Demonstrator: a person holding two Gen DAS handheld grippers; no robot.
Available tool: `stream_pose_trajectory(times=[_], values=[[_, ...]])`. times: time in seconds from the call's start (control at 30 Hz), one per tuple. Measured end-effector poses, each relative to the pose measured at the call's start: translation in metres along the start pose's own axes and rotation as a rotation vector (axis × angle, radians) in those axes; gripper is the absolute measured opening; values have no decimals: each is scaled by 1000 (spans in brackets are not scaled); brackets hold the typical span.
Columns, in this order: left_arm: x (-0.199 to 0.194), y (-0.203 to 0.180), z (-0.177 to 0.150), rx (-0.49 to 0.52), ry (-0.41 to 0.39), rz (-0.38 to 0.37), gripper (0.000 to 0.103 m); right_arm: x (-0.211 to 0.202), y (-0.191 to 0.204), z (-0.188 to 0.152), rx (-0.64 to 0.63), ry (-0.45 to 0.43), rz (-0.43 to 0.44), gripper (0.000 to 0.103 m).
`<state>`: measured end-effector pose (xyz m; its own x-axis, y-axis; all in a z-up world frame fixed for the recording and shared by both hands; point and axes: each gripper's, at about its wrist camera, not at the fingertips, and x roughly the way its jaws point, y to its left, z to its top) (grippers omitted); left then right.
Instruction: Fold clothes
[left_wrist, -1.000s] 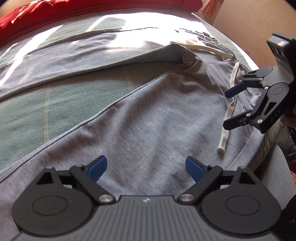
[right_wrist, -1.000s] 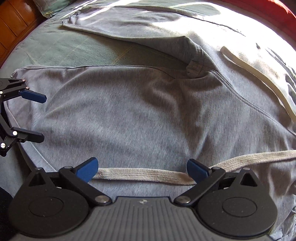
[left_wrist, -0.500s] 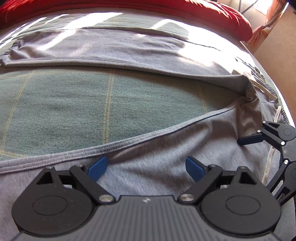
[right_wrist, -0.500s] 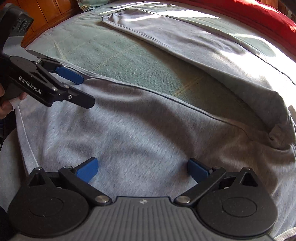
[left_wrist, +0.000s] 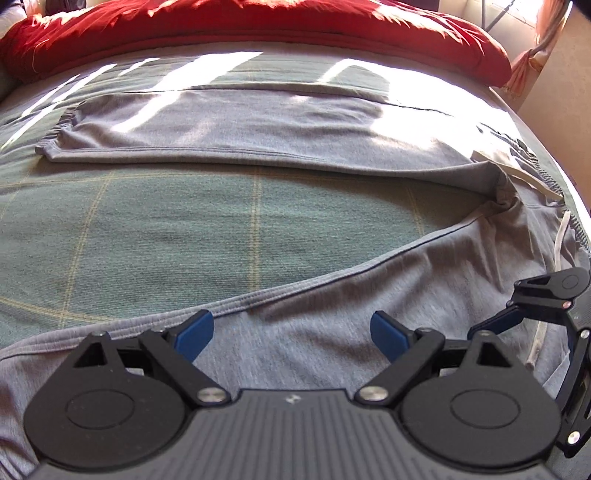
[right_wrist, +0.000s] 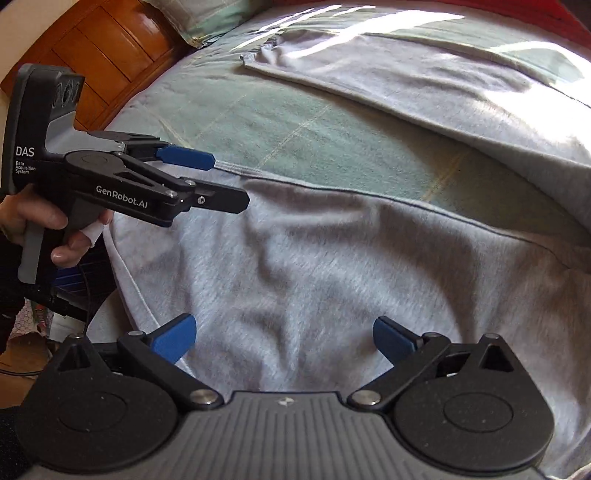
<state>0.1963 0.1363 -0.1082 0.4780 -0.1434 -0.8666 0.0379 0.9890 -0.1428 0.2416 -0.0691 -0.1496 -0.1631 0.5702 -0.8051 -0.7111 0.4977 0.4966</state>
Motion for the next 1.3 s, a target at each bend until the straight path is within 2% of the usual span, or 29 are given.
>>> stream_pose_trajectory(times=[0.07, 0.17, 0.2, 0.3, 0.43, 0.53, 0.6, 0.7, 0.8, 0.97, 1.1, 1.17, 1.3], values=[[-6, 3, -6, -8, 6, -4, 91, 5, 12, -4, -41, 6, -13, 103], [-11, -3, -13, 23, 5, -10, 91, -8, 15, -1, -55, 14, 2, 103], [-11, -7, -14, 36, 7, -13, 91, -19, 11, -1, -39, -7, -39, 103], [-10, -26, -19, 97, 16, -33, 91, -55, -4, -2, 14, -81, -186, 103], [-7, -62, -27, 219, 18, -45, 91, -105, -31, -15, 128, -163, -430, 103], [-2, -92, -38, 297, 27, -38, 91, -134, -53, -35, 223, -185, -660, 103], [-2, -108, -46, 346, 20, -34, 91, -142, -67, -54, 289, -192, -756, 103], [-3, -124, -62, 364, 34, -40, 91, -138, -79, -88, 360, -182, -749, 103], [0, -127, -77, 352, 78, -26, 91, -119, -79, -115, 382, -126, -693, 103], [-2, -125, -103, 347, 119, 22, 92, -94, -69, -143, 346, -52, -700, 103], [-9, -123, -112, 363, 157, 30, 93, -93, -63, -153, 329, -1, -684, 103], [-17, -122, -106, 367, 158, 25, 93, -96, -60, -151, 333, 21, -671, 103], [-30, -119, -80, 347, 58, 10, 94, -101, -43, -132, 332, -39, -617, 103]])
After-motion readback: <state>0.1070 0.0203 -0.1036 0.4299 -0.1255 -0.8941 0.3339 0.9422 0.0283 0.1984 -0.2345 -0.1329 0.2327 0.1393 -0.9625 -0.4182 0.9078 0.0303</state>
